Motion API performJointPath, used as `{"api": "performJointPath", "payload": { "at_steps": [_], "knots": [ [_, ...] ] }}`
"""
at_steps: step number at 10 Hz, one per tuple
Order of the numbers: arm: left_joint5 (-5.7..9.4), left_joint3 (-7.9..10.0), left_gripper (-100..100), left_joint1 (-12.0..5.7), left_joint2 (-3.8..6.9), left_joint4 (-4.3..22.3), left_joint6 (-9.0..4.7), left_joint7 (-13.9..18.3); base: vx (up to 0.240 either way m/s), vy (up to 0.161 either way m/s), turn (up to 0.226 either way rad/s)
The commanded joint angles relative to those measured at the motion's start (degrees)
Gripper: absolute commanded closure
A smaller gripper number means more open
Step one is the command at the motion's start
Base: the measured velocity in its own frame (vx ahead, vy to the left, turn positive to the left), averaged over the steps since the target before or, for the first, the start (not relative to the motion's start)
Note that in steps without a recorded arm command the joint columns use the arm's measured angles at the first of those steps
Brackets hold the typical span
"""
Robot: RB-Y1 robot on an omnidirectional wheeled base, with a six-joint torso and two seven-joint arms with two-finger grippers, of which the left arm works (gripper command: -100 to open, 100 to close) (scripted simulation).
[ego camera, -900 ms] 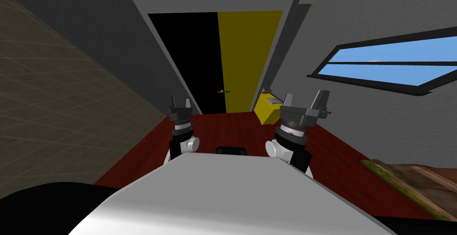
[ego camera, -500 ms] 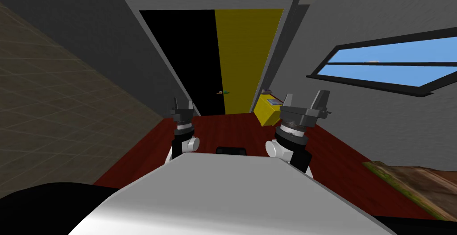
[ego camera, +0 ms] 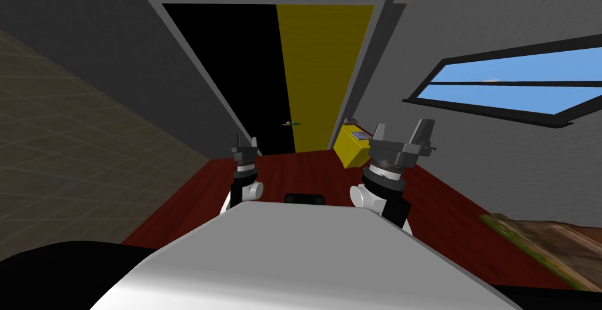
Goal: Pull the door open
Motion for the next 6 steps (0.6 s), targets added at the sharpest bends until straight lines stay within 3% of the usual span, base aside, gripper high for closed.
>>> {"api": "performJointPath", "payload": {
  "at_steps": [1, 6],
  "knots": [
    [0.03, 0.21, -100, -0.37, 0.32, 1.74, -0.30, 0.10, 0.113, -0.008, -0.030],
    [0.36, 1.30, -100, -1.38, 1.74, 8.23, -1.70, 0.73, 0.114, -0.015, -0.046]
  ]
}}
